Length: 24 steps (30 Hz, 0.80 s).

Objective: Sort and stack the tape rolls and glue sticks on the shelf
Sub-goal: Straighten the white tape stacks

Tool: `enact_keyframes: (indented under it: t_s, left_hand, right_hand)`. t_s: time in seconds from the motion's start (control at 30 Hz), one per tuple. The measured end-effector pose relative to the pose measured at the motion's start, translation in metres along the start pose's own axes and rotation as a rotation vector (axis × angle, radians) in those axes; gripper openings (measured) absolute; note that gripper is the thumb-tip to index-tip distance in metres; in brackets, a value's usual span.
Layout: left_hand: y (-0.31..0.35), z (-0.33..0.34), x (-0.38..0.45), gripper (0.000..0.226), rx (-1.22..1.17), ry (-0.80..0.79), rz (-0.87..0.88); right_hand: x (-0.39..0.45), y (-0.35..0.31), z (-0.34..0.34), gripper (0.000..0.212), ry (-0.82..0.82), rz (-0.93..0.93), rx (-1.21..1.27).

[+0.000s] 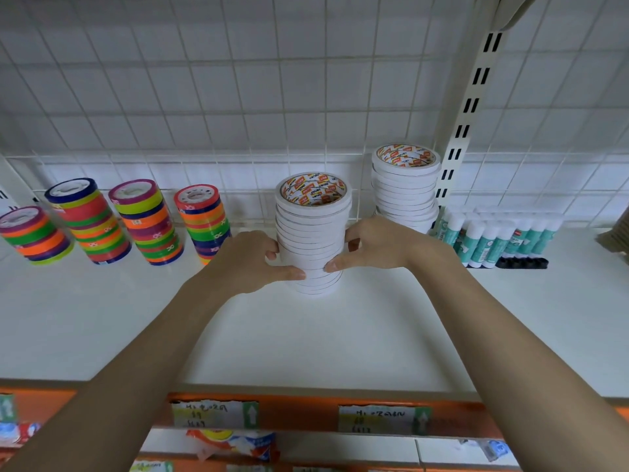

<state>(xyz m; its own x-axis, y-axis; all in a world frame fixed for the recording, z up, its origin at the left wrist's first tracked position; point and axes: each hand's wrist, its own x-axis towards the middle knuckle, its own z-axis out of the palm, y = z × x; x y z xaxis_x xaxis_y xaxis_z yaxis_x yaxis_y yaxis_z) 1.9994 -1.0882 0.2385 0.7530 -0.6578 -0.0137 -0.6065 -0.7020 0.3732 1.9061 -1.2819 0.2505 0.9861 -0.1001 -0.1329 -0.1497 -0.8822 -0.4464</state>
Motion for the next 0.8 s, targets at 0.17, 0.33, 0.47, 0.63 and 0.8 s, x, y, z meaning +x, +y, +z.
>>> enact_keyframes:
  t_s: [0.17,0.33,0.47,0.63,0.8]
  left_hand:
    - [0.000,-0.002,0.003,0.074,-0.019,-0.045,-0.006]
    - [0.000,-0.001,0.004,0.067,-0.073,-0.058,0.001]
    - [0.000,0.000,0.000,0.059,-0.074,-0.028,-0.006]
    - [0.004,-0.002,-0.004,0.075,0.078,0.024,0.003]
    - [0.006,0.003,-0.006,0.081,0.129,0.044,0.031]
  right_hand:
    - [0.001,0.000,-0.002,0.053,0.024,0.004,-0.001]
    - [0.005,-0.003,-0.005,0.052,0.065,-0.010,-0.083]
    - [0.004,-0.002,-0.002,0.050,0.049,-0.005,-0.019]
    - [0.006,0.004,0.005,0.049,-0.010,-0.006,0.021]
    - [0.007,0.006,0.010,0.045,-0.004,-0.016,0.024]
